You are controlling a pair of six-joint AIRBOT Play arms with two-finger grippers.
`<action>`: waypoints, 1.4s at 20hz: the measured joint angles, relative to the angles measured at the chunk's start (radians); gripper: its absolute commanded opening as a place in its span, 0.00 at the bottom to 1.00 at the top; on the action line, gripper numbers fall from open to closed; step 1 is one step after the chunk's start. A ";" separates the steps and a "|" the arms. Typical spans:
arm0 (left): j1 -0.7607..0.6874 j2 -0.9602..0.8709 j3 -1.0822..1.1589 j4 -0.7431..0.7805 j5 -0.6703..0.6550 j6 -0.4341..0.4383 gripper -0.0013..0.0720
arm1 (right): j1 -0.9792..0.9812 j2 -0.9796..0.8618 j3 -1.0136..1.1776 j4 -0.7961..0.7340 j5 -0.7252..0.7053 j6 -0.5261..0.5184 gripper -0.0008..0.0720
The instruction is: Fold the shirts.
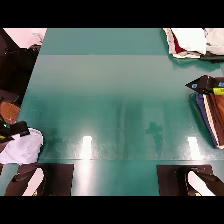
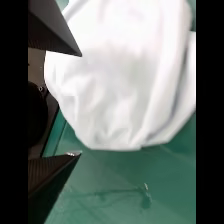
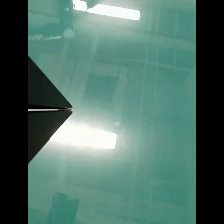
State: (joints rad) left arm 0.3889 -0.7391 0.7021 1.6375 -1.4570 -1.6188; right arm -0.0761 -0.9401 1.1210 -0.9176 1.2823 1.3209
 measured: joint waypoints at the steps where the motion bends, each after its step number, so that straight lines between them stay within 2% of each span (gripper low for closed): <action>1: 0.002 0.003 -0.045 0.018 0.019 -0.016 1.00 | 0.000 0.000 0.000 0.000 0.000 -0.002 0.03; 5: 0.003 0.006 -0.161 0.055 0.097 -0.069 0.99 | 0.000 0.000 0.000 0.000 0.000 -0.005 0.03; 7: 0.003 0.006 -0.185 0.062 0.130 -0.084 0.35 | 0.000 0.000 0.000 0.000 0.000 -0.005 0.03; 8: 0.003 0.006 -0.192 0.065 0.145 -0.087 0.25 | 0.000 0.000 0.000 0.000 0.002 -0.006 0.03; 9: 0.003 0.006 -0.198 0.067 0.160 -0.091 0.25 | 0.000 0.000 0.000 0.000 0.005 -0.006 0.03; 10: 0.003 0.006 -0.202 0.069 0.174 -0.094 0.05 | 0.000 0.000 0.000 0.000 0.008 -0.006 0.03; 15: 0.003 0.008 -0.148 0.063 0.218 -0.089 0.05 | 0.000 0.000 0.000 0.001 0.022 -0.006 0.03; 17: 0.004 0.010 -0.037 0.014 0.227 -0.045 0.04 | 0.000 0.000 0.007 0.002 0.019 -0.006 0.03; 19: 0.004 0.012 0.132 -0.108 0.224 0.040 0.04 | 0.000 0.000 0.032 0.004 0.006 -0.006 0.03; 23: -0.013 0.001 0.512 -0.468 0.207 0.204 0.04 | 0.000 0.000 0.129 0.006 -0.053 -0.006 0.03; 25: -0.081 -0.027 0.678 -0.603 0.204 0.257 0.04 | 0.000 0.000 0.185 0.007 -0.086 -0.006 0.03; 28: -0.276 -0.112 0.864 -0.708 0.193 0.303 0.04 | 0.000 0.000 0.260 0.007 -0.128 -0.006 0.03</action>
State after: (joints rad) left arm 0.1131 -0.8513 1.5665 0.9291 -1.2636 -1.3163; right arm -0.0761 -0.9401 1.3808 -0.9104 1.1542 1.3151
